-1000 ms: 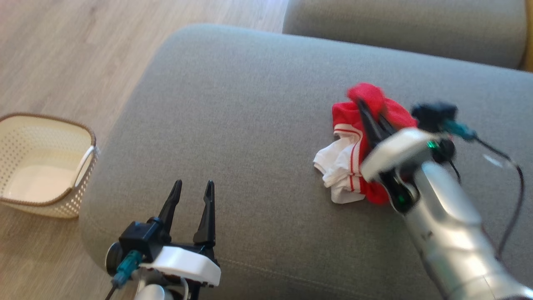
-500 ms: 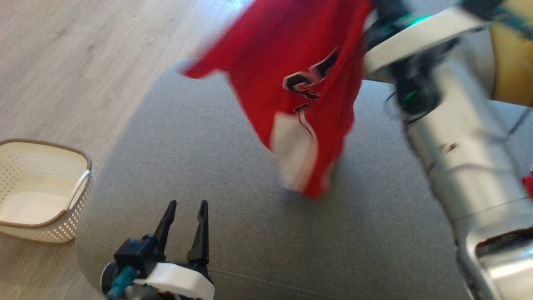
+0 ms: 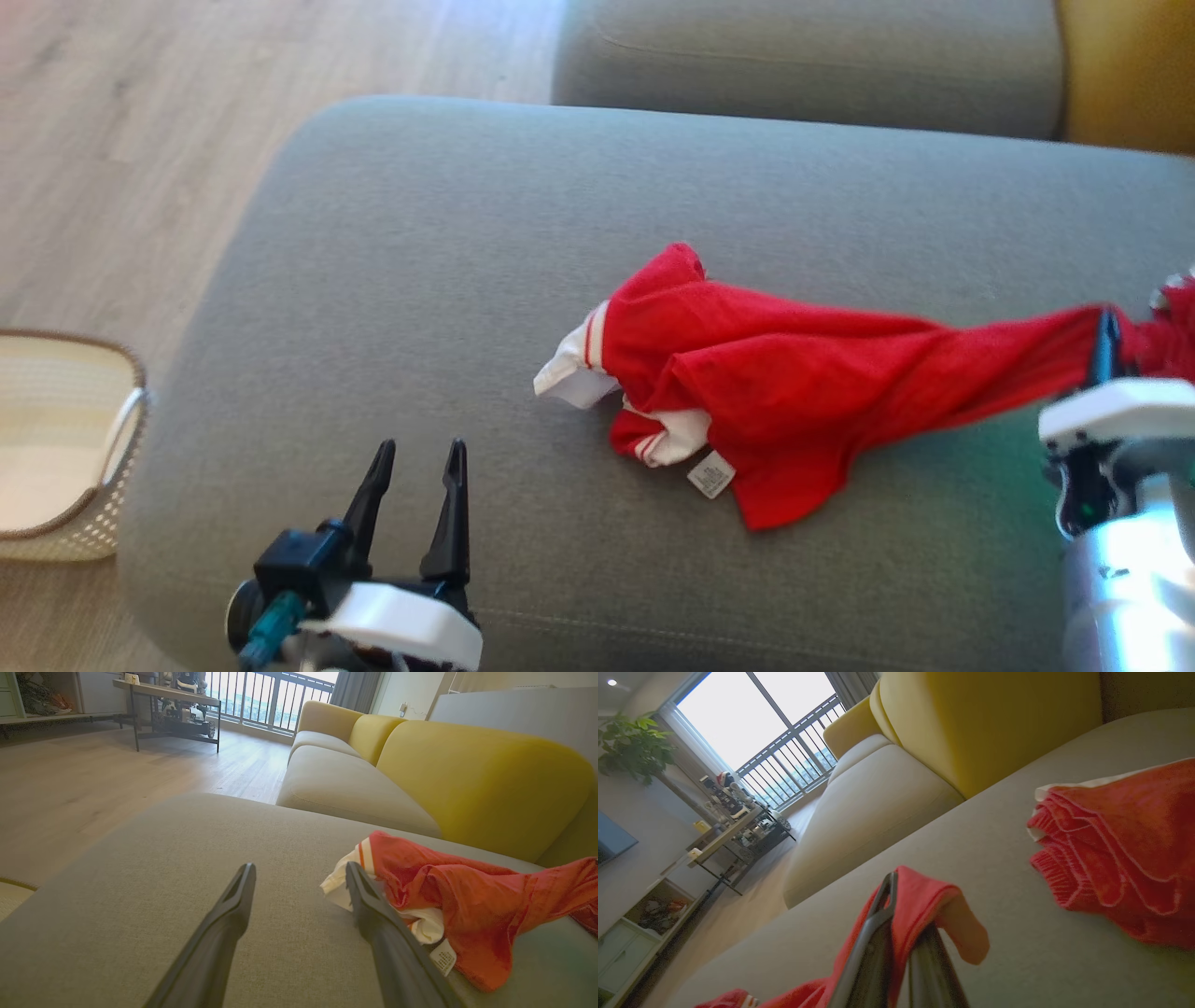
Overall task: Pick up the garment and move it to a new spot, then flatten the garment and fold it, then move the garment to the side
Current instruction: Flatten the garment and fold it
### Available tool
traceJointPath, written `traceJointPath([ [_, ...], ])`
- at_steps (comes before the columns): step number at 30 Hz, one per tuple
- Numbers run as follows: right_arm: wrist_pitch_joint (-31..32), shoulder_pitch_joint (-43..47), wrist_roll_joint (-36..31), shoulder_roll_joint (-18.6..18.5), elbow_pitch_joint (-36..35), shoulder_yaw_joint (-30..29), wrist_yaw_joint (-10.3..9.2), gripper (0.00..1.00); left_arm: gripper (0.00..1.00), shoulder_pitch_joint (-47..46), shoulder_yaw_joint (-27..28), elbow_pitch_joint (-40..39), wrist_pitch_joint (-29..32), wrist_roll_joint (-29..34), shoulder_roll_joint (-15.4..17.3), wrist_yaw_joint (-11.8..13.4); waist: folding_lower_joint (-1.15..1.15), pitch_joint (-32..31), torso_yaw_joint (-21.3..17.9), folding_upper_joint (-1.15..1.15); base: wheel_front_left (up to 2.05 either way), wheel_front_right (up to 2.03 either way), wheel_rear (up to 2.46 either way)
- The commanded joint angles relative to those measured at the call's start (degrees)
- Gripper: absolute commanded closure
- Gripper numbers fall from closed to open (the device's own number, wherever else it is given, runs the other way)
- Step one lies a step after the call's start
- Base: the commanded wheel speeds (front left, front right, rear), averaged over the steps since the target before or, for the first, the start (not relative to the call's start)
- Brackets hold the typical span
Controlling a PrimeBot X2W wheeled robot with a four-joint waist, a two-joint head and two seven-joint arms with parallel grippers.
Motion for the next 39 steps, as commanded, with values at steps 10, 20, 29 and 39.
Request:
traceJointPath([
  [10, -0.5, -6.1, -8.2, 0.7, 1.1, 3.0, -0.01, 0.0, 0.0, -4.8, 0.9, -1.2, -0.7, -0.9, -0.3, 0.9, 0.0, -0.2, -4.7, 0.0, 0.0, 0.0, 0.0],
  [20, -0.4, 3.3, -6.5, 0.7, -14.3, 16.0, -0.01, 0.0, 0.0, -3.4, 2.5, -1.4, -0.7, -0.7, -0.3, 0.3, 0.0, -2.8, -6.1, 0.0, 0.0, 0.0, 0.0],
  [29, 3.0, 7.9, -9.9, 0.7, -22.2, 10.0, -0.01, 0.0, 0.0, -2.9, 3.7, -2.6, -0.7, -1.1, -0.3, -0.3, 0.0, -3.1, -6.8, 0.0, 0.0, 0.0, 0.0],
  [39, 12.6, 12.6, -11.0, 0.7, -24.4, 10.5, -0.01, 0.0, 0.0, -2.4, 4.2, -3.1, -0.7, -1.0, -0.3, -0.5, 0.0, -3.4, -7.8, 0.0, 0.0, 0.0, 0.0],
])
